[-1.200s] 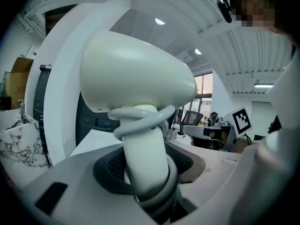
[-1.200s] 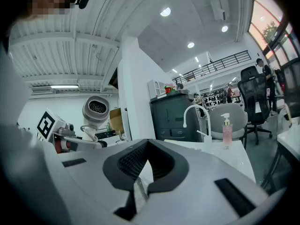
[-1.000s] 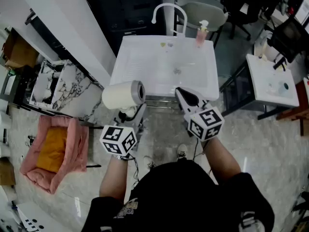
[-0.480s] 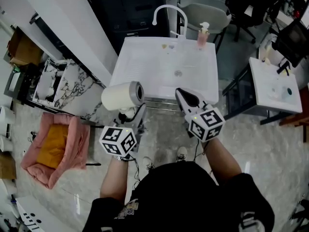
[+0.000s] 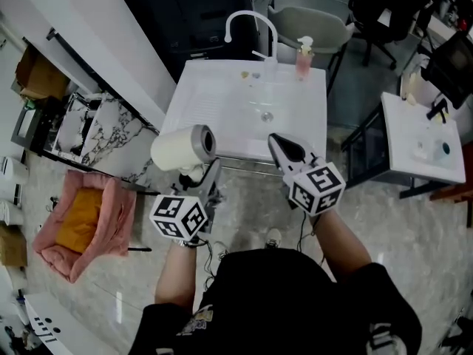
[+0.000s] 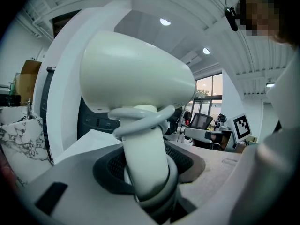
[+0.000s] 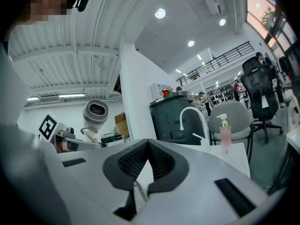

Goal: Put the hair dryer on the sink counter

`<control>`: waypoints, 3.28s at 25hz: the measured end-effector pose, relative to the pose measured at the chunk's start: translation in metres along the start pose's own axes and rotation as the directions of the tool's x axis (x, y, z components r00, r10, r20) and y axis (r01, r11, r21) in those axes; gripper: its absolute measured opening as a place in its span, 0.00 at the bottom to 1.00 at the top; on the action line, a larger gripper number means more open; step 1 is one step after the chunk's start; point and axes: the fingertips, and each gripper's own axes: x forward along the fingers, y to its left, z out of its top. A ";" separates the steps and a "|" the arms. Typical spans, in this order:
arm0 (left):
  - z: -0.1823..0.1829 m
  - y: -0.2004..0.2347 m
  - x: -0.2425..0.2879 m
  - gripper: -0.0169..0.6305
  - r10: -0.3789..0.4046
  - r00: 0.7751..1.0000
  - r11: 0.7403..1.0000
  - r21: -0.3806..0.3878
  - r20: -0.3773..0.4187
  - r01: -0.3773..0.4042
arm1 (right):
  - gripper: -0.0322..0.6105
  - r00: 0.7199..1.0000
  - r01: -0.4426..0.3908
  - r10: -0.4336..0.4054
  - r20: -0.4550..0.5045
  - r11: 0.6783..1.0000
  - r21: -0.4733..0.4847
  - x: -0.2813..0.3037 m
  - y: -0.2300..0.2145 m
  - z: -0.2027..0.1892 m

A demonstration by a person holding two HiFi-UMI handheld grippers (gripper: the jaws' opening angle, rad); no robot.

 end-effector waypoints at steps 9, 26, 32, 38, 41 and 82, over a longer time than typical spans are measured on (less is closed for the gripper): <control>0.013 -0.007 0.022 0.32 0.007 1.000 1.000 0.014 0.000 -0.007 | 0.05 1.000 0.001 -0.002 0.006 1.000 0.006 -0.001 -0.027 0.011; 0.048 0.137 0.100 0.32 -0.132 0.990 0.990 0.045 -0.047 0.134 | 0.05 0.988 0.151 -0.151 0.020 0.988 0.022 0.145 -0.039 0.011; 0.081 0.211 0.133 0.32 -0.227 0.970 0.972 0.036 -0.086 0.231 | 0.05 0.971 0.236 -0.237 0.013 0.971 0.030 0.224 -0.030 0.023; 0.101 0.265 0.163 0.32 -0.302 0.948 0.952 0.025 -0.101 0.306 | 0.05 0.949 0.314 -0.314 0.017 0.949 0.022 0.279 -0.034 0.032; 0.110 0.290 0.174 0.32 -0.330 0.938 0.943 0.015 -0.110 0.333 | 0.05 0.939 0.342 -0.343 0.013 0.939 0.025 0.305 -0.032 0.034; 0.045 0.334 0.278 0.32 -0.295 0.903 0.955 -0.054 -0.312 0.293 | 0.05 0.934 0.357 -0.354 -0.048 0.930 0.085 0.365 -0.075 -0.006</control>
